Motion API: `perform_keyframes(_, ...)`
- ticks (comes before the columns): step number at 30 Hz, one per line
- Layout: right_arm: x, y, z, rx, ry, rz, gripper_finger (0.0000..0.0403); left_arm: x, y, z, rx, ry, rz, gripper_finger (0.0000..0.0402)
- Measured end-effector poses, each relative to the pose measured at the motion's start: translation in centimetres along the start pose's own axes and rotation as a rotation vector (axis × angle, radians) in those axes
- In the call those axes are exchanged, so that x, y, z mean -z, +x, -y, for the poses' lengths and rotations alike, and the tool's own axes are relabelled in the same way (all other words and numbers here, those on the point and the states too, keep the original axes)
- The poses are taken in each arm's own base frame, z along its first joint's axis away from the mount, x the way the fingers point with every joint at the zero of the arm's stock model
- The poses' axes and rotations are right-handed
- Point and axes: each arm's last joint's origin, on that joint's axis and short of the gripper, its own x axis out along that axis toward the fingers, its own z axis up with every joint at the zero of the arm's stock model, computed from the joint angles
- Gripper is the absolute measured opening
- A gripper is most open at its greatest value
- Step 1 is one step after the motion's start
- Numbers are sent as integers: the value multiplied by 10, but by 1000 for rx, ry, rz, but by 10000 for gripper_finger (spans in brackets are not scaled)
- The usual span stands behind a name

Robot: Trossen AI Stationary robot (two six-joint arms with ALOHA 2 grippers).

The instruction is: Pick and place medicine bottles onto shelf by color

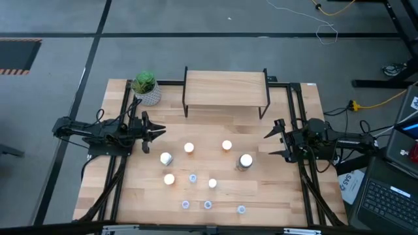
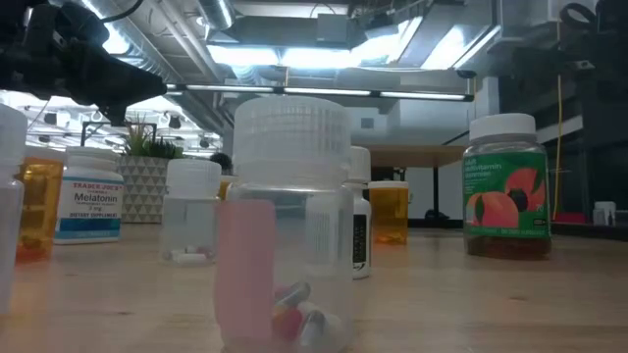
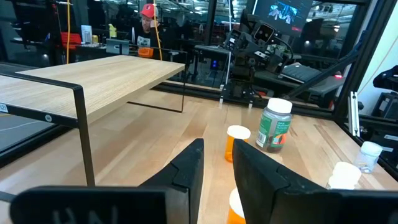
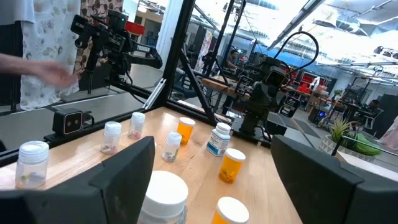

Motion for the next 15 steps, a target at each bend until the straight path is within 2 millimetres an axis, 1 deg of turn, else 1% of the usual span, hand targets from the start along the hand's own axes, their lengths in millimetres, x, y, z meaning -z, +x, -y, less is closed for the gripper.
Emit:
perform_keyframes(11, -1, 0, 0, 3, 8, 10, 324, 0, 0, 0, 1, -2, 1, 80)
perform_keyframes(15, -1, 0, 0, -20, 129, 15, 324, 0, 0, 0, 1, -31, 0, 80)
